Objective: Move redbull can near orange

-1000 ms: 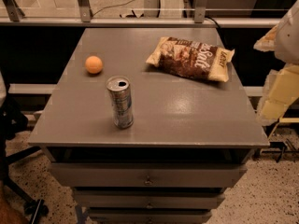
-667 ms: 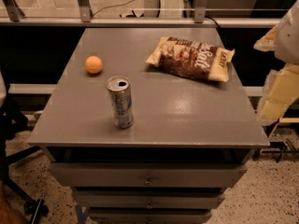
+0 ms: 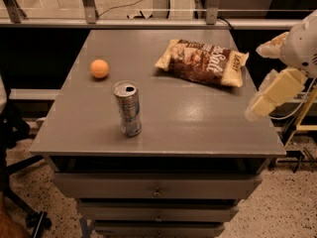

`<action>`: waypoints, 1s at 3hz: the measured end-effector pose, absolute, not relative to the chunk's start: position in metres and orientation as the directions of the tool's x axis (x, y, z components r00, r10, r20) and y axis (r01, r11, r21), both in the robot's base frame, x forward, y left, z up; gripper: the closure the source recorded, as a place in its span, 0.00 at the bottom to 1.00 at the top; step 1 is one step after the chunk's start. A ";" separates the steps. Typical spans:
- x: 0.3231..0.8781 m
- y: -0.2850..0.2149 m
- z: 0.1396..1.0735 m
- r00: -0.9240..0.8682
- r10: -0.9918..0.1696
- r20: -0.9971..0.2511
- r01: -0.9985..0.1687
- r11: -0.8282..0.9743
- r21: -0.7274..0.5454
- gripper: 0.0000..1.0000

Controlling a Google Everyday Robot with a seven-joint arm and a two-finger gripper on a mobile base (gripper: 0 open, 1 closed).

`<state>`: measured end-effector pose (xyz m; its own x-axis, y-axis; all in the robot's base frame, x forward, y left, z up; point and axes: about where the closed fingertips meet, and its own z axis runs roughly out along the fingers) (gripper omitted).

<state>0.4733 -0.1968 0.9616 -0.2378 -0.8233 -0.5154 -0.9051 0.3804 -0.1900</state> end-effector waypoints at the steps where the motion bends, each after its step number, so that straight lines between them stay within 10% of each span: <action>1: 0.510 -0.163 0.948 -0.203 -0.723 -0.660 -0.925 0.363 -0.112 0.00; 3: 0.510 -0.141 0.949 -0.154 -0.737 -0.659 -0.948 0.298 -0.112 0.00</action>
Offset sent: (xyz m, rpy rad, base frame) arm 0.0304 0.0274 -0.0096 0.1506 -0.0018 0.0417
